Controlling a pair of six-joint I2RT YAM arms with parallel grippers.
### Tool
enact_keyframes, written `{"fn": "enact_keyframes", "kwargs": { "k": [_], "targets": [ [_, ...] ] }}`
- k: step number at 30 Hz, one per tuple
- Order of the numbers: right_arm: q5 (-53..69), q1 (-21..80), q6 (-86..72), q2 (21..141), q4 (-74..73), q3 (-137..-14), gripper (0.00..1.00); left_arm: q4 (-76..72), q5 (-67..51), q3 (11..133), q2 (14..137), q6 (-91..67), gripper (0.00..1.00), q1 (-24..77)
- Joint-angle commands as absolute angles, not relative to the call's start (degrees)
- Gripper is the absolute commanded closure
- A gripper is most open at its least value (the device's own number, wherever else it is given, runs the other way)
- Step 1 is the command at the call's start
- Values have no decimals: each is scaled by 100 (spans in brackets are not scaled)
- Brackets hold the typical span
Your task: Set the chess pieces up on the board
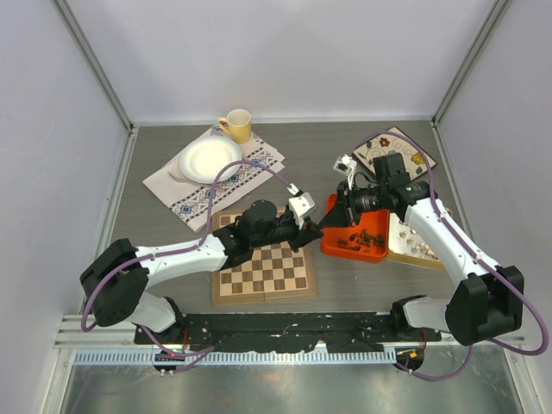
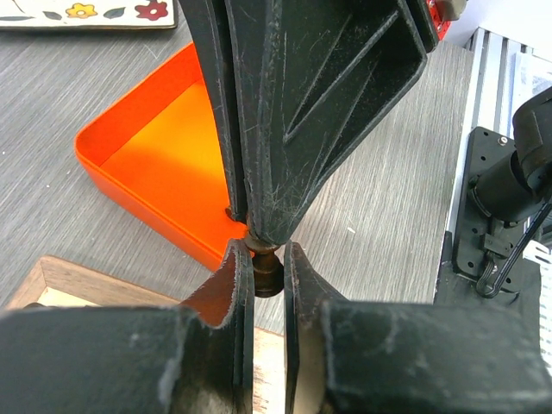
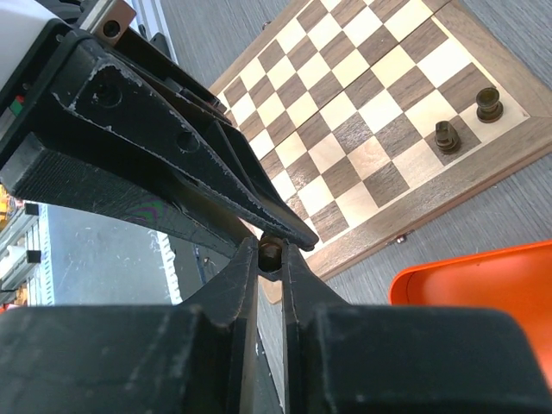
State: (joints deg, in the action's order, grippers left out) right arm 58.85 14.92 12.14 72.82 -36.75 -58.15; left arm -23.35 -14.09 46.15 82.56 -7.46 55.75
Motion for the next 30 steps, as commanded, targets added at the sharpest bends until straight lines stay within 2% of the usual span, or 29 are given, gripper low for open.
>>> {"fn": "enact_keyframes", "kwargs": {
  "k": [1,3,4,6,9,15,24,27,30],
  "targets": [
    [6100,1556,1230,7207,-3542,-5836,99,-2707,-1354,4852,8139,-843,77,5528],
    [6065,1556,1230,7189,-3507,-5845,99,-2716,-1371,4825,8069,-870,69,5511],
    [6038,1556,1230,7189,-3516,-5871,99,-2716,-1380,4816,8042,-888,59,5511],
    [5942,1547,1257,7224,-3498,-5941,99,-2681,-1406,4773,7911,-888,51,5484],
    [5705,1556,1336,7295,-3516,-6081,99,-2295,-1503,4781,7578,-800,26,5441],
    [5240,1600,1643,7497,-3524,-6231,99,-942,-1713,4764,6481,-642,2,4993],
    [4220,2416,2372,7515,-3393,-6284,99,1378,-1433,4930,5388,-826,0,3227],
    [3885,2768,2619,7541,-3261,-6293,99,2011,-1021,5010,5379,-766,1,2769],
    [3596,3049,2680,7769,-3200,-6407,99,2513,259,4905,5397,-598,0,2742]
  ]
}}
